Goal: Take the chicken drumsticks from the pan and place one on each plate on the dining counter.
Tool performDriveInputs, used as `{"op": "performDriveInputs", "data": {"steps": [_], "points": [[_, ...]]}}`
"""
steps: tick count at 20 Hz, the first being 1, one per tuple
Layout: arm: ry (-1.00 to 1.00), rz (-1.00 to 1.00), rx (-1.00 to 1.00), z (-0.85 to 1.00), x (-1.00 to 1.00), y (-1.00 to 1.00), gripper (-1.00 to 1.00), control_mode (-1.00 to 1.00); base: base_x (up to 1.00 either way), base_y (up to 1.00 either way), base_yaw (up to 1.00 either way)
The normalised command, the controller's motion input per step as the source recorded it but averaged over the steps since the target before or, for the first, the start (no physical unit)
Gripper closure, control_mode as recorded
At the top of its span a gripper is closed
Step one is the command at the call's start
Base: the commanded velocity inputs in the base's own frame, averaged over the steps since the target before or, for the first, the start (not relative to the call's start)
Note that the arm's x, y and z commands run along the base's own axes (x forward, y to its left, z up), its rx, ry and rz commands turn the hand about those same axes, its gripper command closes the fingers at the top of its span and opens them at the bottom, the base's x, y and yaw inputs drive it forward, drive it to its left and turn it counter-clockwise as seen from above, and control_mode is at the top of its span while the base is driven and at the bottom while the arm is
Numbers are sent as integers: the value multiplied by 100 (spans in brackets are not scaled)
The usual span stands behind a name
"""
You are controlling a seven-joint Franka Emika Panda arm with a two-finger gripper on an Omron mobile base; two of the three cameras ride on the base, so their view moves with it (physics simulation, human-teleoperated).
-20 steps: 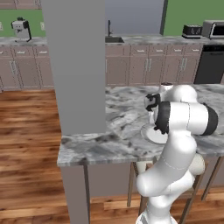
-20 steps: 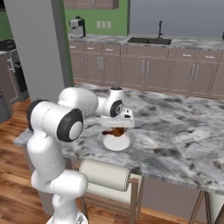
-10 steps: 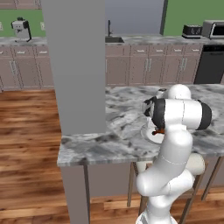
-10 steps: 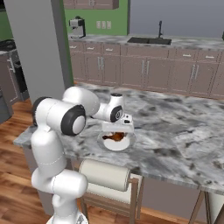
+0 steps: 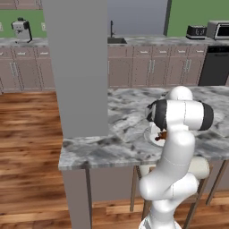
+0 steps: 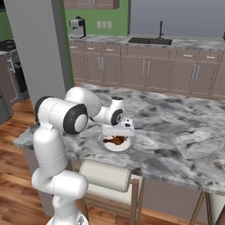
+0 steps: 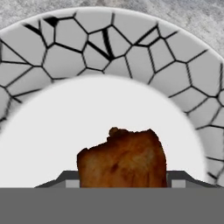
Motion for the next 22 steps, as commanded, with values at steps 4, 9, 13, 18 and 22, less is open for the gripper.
{"op": "performDriveInputs", "data": {"steps": [4, 9, 13, 18, 22], "points": [[0, 0, 0, -12, 3, 0, 100, -100, 0, 0, 0], [0, 0, 0, -15, 5, 0, 100, -100, 0, 0, 0], [0, 0, 0, -16, 16, 0, 100, -100, 0, 0, 0], [0, 0, 0, -14, 18, 0, 100, -100, 0, 0, 0], [0, 0, 3, -1, 2, 0, -100, -100, 0, 0, 0]]}}
